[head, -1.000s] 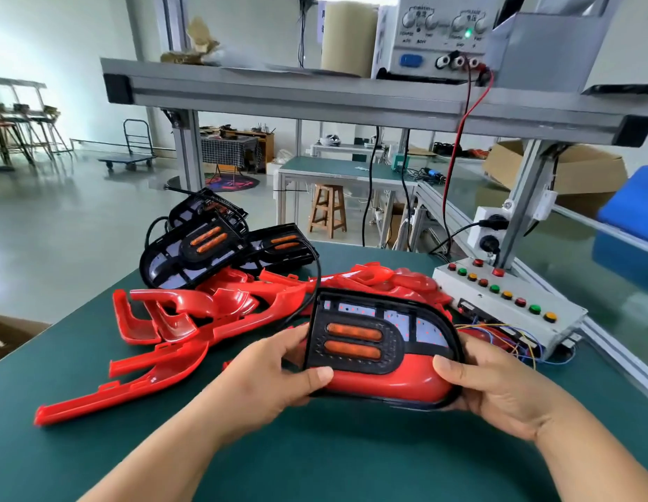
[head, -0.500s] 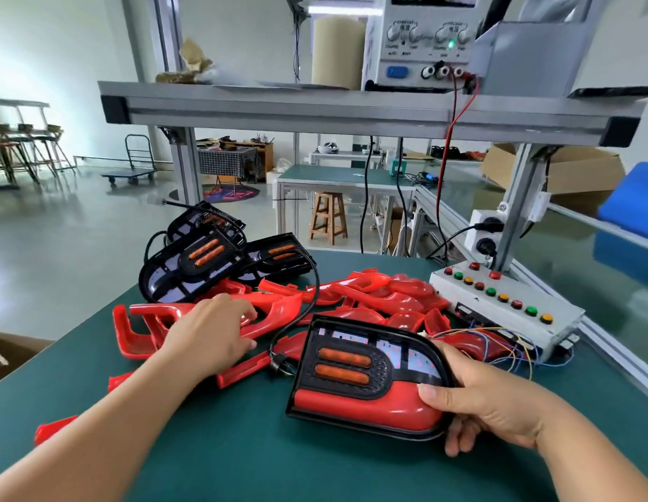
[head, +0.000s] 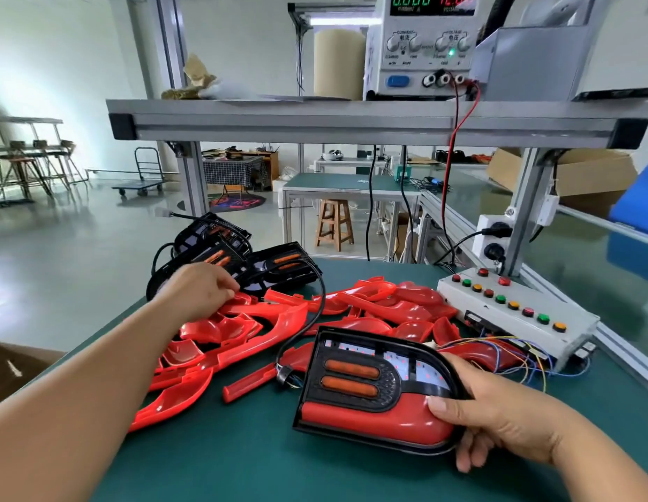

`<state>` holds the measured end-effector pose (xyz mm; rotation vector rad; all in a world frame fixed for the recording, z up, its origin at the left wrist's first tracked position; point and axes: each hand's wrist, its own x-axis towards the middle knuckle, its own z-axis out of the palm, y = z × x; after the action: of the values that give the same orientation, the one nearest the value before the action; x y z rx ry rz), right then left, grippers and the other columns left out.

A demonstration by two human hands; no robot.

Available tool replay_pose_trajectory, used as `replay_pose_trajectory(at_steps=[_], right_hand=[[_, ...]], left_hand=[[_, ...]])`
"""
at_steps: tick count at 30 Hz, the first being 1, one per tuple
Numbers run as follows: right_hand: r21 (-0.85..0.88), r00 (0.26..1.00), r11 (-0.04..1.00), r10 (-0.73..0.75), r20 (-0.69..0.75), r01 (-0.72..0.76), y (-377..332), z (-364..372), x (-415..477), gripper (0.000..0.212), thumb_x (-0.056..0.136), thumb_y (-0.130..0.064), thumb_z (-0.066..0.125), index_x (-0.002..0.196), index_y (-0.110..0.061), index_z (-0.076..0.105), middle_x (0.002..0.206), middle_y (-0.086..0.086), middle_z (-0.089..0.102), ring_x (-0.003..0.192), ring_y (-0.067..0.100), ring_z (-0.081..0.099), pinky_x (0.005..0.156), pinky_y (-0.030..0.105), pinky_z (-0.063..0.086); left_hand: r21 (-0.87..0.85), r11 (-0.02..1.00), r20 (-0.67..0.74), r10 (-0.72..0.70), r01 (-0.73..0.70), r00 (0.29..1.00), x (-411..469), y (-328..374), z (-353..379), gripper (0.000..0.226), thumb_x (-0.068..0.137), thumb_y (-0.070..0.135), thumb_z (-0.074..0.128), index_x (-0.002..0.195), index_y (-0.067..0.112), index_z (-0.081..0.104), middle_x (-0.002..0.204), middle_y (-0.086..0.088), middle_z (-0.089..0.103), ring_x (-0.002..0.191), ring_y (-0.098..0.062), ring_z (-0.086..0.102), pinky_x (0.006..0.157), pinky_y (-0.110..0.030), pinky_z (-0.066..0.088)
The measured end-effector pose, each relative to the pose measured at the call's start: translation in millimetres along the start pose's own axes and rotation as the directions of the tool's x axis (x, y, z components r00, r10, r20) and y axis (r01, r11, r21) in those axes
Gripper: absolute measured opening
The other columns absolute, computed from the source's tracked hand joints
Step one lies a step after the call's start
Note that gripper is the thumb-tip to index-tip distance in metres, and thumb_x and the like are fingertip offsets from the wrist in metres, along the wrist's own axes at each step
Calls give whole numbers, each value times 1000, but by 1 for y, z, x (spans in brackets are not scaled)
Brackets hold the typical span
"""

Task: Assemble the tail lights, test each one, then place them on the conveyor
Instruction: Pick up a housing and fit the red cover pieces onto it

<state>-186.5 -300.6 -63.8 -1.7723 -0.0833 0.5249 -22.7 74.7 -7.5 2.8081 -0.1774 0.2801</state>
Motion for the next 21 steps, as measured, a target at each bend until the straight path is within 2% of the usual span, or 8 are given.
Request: replay_pose_trajectory(at_steps=[3,4,6,8,10,14,16,21], right_hand=[[16,1000,1000,0,18,0,0,-1,-1,83,64,-47,85,130,-50,35,110,12,72,60,31,67,45,25,51],[25,1000,1000,0,26,-1,1,-2,-1,85,64,-46,85,131,-51,33,112,12,71,60,31,67,45,25,51],[47,999,999,0,40,-1,0,-3,0,88,64,-44,87,132,-51,33,115,11,70,60,31,68,45,25,52],[57,999,998,0,51,-3,0,-3,0,87,63,-44,88,132,-49,34,116,10,70,60,31,68,45,25,52],[61,998,998,-4,59,0,-1,-3,0,85,65,-43,87,132,-48,35,116,11,70,59,30,68,45,25,53],[73,997,997,-12,73,7,-2,-3,-1,84,65,-44,87,132,-48,35,117,11,70,59,28,68,46,24,53],[76,997,997,-14,73,9,-1,-3,-2,84,66,-44,86,132,-48,35,118,12,69,60,28,68,47,24,54],[69,997,997,-22,71,17,0,-2,-1,81,70,-43,84,134,-45,34,117,15,69,60,27,68,47,23,53]], left_hand=[[59,990,184,118,-130,976,10,14,14,28,91,26,64,119,26,69,118,7,68,98,-10,62,88,-21,44],[73,986,228,129,-149,965,14,19,18,32,89,24,64,121,24,68,115,5,67,100,-13,62,86,-21,45],[70,989,280,106,-130,954,19,26,25,34,86,19,66,119,21,69,95,6,64,85,-13,60,69,-17,43],[84,991,294,74,-103,953,25,32,28,31,82,24,72,112,17,71,92,4,63,81,-15,59,66,-18,42],[126,986,287,66,-106,956,29,33,30,38,77,33,79,109,16,71,102,0,63,91,-18,61,75,-20,44],[137,966,242,181,-218,953,33,31,27,40,73,42,81,106,21,70,104,2,66,100,-18,61,80,-24,44],[83,960,258,238,-267,936,34,30,20,33,78,41,77,103,23,66,106,4,64,102,-16,59,84,-26,45],[-129,926,241,376,-354,895,30,28,3,13,87,33,70,87,26,58,90,0,63,90,-19,59,76,-26,45]])
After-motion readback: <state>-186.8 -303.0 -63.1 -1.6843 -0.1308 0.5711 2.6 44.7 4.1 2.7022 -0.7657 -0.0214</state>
